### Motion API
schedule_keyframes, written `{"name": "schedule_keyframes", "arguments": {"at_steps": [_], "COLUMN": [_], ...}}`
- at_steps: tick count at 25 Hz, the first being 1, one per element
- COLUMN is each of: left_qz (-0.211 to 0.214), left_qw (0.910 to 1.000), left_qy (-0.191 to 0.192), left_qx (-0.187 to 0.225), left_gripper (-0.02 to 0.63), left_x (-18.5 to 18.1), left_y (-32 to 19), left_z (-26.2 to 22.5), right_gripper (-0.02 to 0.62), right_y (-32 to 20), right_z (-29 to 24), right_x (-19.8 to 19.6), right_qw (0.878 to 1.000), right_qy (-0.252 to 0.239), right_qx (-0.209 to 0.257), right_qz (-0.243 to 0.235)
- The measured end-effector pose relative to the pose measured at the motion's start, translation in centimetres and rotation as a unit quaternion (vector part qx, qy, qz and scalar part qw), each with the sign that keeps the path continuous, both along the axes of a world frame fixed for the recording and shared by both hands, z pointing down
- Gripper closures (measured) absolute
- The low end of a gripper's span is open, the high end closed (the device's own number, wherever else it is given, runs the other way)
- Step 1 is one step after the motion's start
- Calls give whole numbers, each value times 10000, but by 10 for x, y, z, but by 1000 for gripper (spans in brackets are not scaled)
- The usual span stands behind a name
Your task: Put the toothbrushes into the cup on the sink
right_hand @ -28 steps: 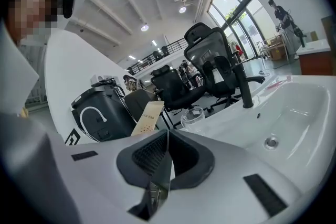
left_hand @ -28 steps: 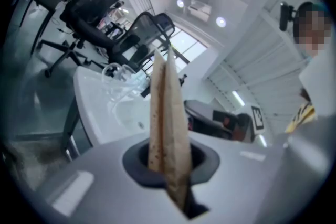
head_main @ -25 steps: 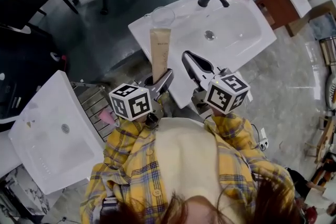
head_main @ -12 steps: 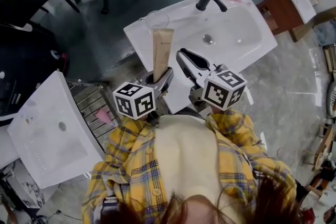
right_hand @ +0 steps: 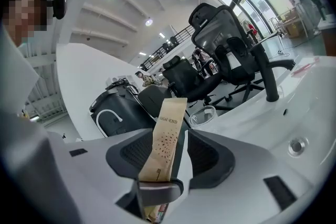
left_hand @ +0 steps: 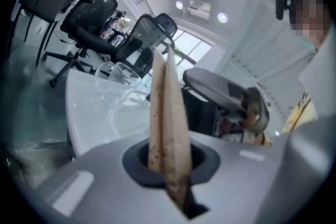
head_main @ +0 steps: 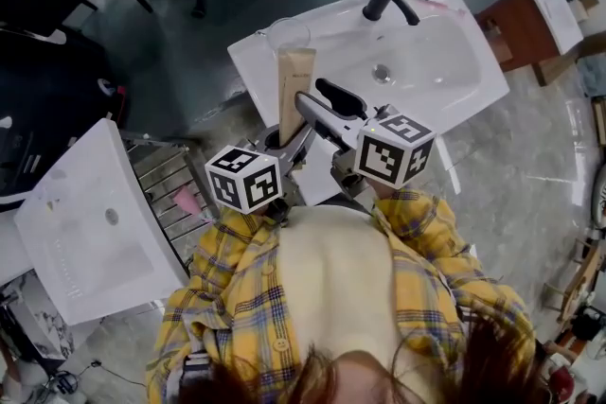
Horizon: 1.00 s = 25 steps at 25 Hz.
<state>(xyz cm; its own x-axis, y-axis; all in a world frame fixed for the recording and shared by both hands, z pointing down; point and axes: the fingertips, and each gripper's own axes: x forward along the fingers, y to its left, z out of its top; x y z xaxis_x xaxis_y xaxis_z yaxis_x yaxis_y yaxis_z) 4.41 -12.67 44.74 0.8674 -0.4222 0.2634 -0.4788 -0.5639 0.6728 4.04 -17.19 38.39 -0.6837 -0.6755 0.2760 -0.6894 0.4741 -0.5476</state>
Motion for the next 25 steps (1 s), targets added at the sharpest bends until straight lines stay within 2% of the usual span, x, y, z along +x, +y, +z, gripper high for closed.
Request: {"name": "schedule_keyframes", "arguments": {"at_steps": [6, 13, 16, 25], "left_qz": [-94, -66, -53, 23], "left_qw": [9999, 9998, 9999, 9996], "left_qy": [-98, -198, -146, 236], "left_qx": [-32, -9, 0, -169], "left_gripper": [595, 595, 595, 591], "left_x": [1, 1, 1, 7], "left_y": [0, 2, 3, 5], "left_z": [4, 5, 4, -2], "right_gripper": [420, 437, 459, 512], "right_y": [0, -2, -1, 0], "right_z": [4, 8, 6, 2], "right_x": [-10, -7, -6, -4], "right_qw": [9999, 9998, 9997, 9994], "right_qy": [44, 29, -156, -269], "right_qx": [-88, -186, -208, -196], "right_qz": [-116, -13, -20, -113]}}
